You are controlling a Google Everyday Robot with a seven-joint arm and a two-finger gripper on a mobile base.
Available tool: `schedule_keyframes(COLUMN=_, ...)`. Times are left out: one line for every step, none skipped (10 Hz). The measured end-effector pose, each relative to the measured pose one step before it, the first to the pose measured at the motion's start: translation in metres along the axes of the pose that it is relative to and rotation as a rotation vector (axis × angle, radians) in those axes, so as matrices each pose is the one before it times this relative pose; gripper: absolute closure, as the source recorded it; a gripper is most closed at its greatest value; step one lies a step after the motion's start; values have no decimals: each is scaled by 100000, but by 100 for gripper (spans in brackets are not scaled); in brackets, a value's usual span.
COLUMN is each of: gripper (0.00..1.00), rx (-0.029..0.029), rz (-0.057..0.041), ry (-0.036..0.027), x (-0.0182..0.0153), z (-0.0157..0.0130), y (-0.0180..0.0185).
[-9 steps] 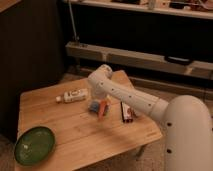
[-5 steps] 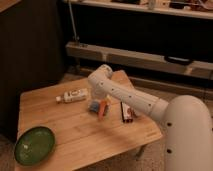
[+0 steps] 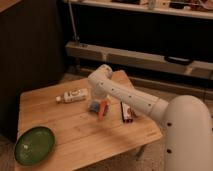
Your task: Pick up the ceramic bowl
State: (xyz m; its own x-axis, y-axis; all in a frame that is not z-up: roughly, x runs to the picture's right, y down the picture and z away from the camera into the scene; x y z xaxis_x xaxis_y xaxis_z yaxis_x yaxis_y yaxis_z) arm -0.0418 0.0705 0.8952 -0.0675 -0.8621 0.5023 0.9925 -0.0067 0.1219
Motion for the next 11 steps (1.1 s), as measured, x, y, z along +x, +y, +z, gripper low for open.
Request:
schedule_keyframes(gripper=20, rx=1, rz=4, ry=-4, x=-1, z=0, y=2)
schedule_keyframes(gripper=20, rx=-1, rz=-1, ry=-2, x=-1, z=1, y=1)
schedule_keyframes(gripper=20, rx=0, rz=1, ry=-8, x=-4, z=6, y=1)
schedule_keyframes(gripper=20, rx=38, rz=24, ry=-239, x=-85, z=151, y=6)
schedule_keyframes(gripper=20, rx=16, rz=21, ry=75, x=33, z=-48, y=-4)
schedule_keyframes(gripper=20, rx=-7, rz=-32, ry=-51, x=-22, z=29, y=-8)
schedule_keyframes(gripper=20, rx=7, rz=-2, ry=16, x=6, z=-11, y=-7)
schedule_keyframes(gripper=20, rx=-7, rz=28, ry=20, x=7, z=-8, y=18)
schedule_keyframes(gripper=20, rx=-1, rz=-21, ry=-23, x=-9, z=12, y=-7)
schedule_keyframes(gripper=20, rx=0, rz=-4, ry=13, x=4, z=-7, y=-4)
schedule_keyframes(gripper=20, rx=376, rz=-384, ry=496, x=-21, z=-240, y=-140)
